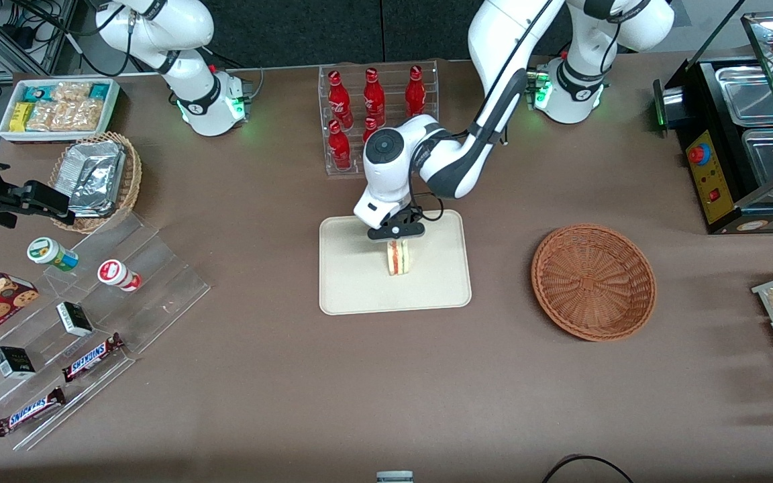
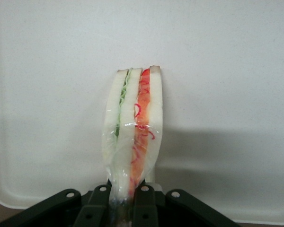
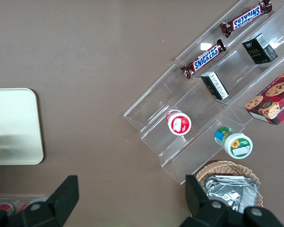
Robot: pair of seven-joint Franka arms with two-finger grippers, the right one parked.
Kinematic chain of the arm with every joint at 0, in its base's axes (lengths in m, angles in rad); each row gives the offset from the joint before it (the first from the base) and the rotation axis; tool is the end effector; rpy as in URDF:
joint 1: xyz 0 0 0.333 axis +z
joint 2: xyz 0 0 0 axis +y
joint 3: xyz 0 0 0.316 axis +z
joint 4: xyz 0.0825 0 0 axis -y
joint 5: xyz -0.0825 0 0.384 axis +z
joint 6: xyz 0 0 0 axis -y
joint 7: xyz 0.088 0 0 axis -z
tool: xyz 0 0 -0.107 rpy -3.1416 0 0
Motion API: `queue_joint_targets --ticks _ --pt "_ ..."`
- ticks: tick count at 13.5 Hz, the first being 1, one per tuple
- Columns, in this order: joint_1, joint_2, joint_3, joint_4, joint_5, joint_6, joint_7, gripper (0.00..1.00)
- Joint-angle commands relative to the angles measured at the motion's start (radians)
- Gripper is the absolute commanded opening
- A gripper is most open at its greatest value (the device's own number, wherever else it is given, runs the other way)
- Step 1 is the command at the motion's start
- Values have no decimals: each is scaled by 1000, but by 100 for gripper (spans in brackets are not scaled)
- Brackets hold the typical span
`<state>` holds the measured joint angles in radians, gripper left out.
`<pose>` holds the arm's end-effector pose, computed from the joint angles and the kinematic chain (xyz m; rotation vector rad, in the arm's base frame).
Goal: Place sandwich from basket to tray
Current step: 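Lower the sandwich upright onto the tray and open the left gripper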
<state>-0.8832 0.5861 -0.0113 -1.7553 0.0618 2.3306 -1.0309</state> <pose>0.4165 -0.5163 0.2344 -3.1072 -0.1484 -0.0394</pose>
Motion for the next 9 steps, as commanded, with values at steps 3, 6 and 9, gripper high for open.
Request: queue_joint_targets --ticks 3,6,9 --pt "-5 -17 11 28 16 -20 -23 100" --pt "9 -90 28 62 4 -170 -51 100" --pt "64 -187 28 96 -2 -330 -52 100"
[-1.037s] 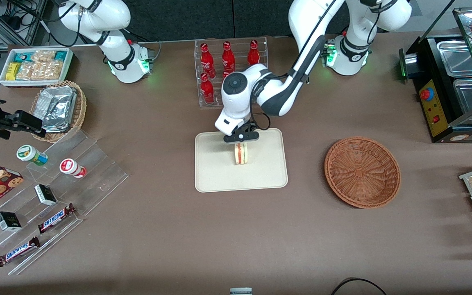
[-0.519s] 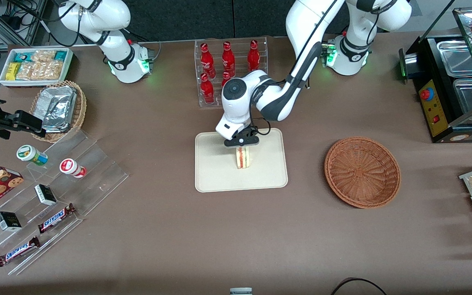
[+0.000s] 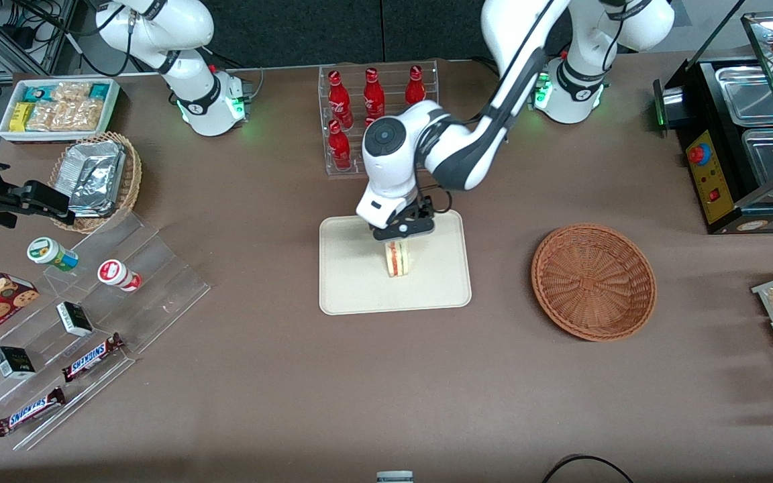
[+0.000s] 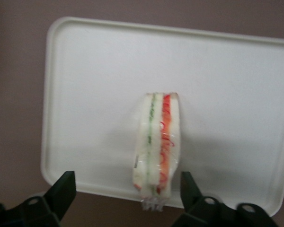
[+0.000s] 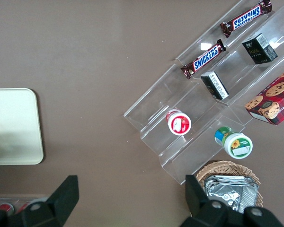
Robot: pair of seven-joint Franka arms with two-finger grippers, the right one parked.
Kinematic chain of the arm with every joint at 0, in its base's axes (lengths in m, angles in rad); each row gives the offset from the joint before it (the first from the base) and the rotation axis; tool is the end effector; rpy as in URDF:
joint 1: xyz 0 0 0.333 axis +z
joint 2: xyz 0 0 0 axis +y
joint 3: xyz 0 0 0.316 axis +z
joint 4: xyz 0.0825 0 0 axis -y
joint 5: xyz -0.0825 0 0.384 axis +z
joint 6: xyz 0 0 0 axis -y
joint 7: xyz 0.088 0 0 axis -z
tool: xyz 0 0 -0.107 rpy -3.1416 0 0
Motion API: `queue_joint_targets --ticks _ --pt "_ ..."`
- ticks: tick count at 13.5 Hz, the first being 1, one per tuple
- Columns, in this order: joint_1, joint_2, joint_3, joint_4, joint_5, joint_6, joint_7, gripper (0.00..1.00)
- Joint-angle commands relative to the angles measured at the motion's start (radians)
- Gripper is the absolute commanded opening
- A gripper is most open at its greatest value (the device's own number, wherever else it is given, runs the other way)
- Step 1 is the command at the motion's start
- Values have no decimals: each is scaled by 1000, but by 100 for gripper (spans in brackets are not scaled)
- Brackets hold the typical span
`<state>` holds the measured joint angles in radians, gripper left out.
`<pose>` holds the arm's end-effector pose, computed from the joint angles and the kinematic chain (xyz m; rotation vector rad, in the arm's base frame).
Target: Place sandwich from basket to tray
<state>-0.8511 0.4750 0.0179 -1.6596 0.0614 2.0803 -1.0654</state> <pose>0.4510 -0.4937 0.3293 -3.0467 -0.3042 -0.0276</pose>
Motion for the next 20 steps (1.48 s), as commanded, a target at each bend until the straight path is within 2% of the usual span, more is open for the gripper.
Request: queue_joint_targets --ticks 1,5,8,11,15,17,20 --pt "61 -117 -1 0 -15 -122 -16 100" --pt "176 -271 -3 1 -31 -305 74 100" --pt "233 -314 -1 35 -25 -449 133 100" --pt "343 -335 -1 104 -31 -566 315 100" --pt "516 -415 -1 106 -54 -672 586 100" --pt "602 -447 -1 104 -89 -710 733 100" --pt "691 -496 0 100 -97 -778 936 100"
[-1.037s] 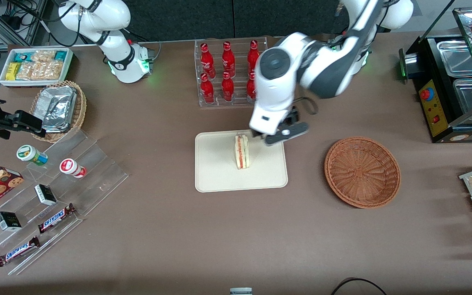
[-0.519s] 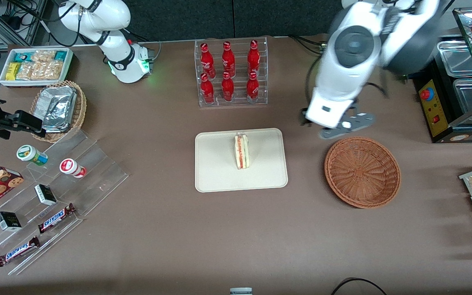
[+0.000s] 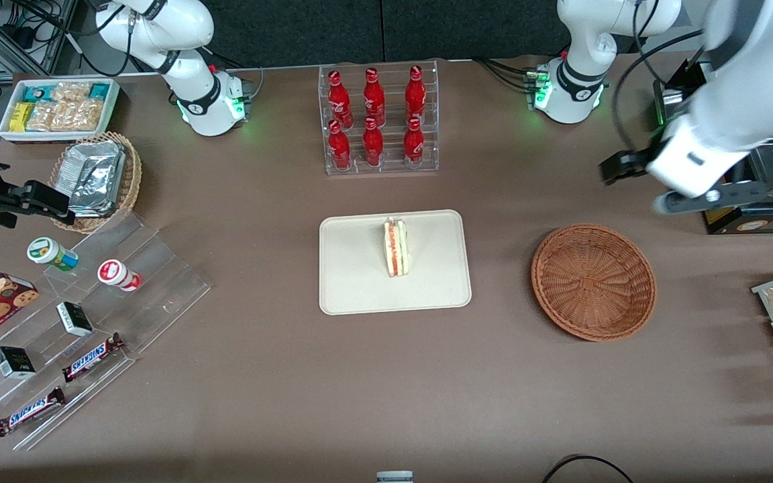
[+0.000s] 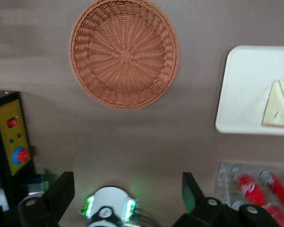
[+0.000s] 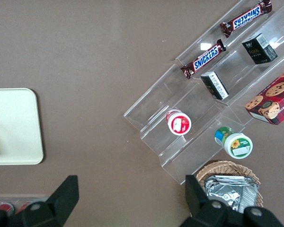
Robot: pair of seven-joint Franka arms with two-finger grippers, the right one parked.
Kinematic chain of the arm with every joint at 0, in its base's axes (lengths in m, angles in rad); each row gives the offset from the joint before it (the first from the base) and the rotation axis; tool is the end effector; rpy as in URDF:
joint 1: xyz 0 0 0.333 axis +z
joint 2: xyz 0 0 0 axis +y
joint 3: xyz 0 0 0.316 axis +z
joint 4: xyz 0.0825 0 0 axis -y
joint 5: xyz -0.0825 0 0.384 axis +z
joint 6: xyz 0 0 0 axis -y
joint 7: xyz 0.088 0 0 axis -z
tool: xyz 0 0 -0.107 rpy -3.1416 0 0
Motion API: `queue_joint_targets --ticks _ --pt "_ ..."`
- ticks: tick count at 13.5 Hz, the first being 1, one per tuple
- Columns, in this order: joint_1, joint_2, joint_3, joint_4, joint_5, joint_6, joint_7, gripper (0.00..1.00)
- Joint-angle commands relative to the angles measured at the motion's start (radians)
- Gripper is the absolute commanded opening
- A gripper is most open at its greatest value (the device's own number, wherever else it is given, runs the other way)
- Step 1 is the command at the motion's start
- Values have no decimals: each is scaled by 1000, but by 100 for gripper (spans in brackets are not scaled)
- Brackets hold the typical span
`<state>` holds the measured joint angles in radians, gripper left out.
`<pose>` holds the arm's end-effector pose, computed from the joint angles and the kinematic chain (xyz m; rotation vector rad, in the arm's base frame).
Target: Place sandwich from basket to tray
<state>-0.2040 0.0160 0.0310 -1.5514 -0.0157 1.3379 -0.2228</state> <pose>0.5243 -0.0937 0.6072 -3.0903 -0.0742 0.3539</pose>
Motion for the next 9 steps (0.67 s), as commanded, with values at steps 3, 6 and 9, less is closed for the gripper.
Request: queue_joint_targets --ticks 3,6,9 --pt "98 -57 -13 -7 5 -36 158 100" --pt "110 -25 -16 31 13 -34 163 100" --pt "114 1 -14 71 10 -32 163 100"
